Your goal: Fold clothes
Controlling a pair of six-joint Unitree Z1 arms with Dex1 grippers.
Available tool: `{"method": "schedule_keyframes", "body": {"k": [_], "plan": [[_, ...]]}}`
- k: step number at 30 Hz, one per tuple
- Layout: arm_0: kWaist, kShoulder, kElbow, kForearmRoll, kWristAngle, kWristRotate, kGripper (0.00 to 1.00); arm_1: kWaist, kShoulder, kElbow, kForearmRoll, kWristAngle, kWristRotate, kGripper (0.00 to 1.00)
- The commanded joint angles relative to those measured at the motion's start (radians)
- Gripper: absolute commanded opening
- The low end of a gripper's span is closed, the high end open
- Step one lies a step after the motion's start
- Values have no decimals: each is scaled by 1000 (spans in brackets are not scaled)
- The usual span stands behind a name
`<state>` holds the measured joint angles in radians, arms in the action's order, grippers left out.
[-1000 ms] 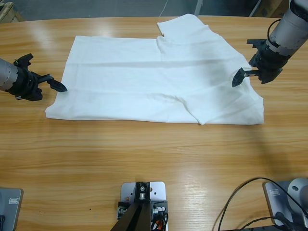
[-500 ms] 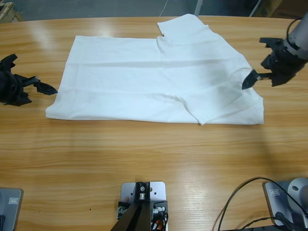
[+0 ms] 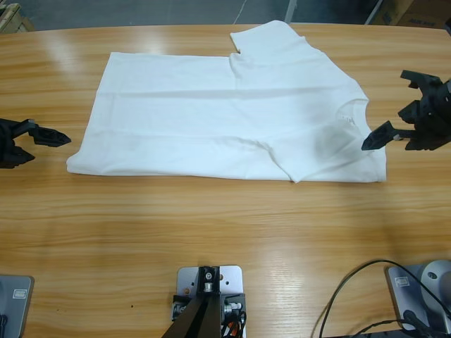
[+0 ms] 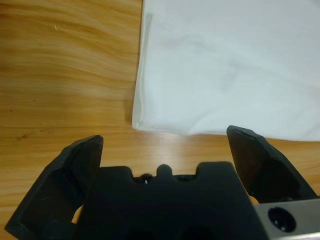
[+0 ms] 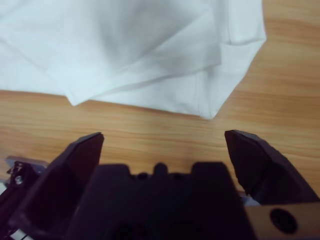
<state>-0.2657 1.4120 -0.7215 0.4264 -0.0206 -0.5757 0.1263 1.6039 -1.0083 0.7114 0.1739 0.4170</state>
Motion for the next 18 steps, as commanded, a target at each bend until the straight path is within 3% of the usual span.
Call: {"method": "schedule_keyframes", "body": {"k": [1,18], "plan": [[-9,-35,52,1,-38,-49,959,-14,-63,73,-18,60,38,1000],[-9,-21,119,-55,-109,-135,959,-14,-139,269,-212,213,218,996]]}}
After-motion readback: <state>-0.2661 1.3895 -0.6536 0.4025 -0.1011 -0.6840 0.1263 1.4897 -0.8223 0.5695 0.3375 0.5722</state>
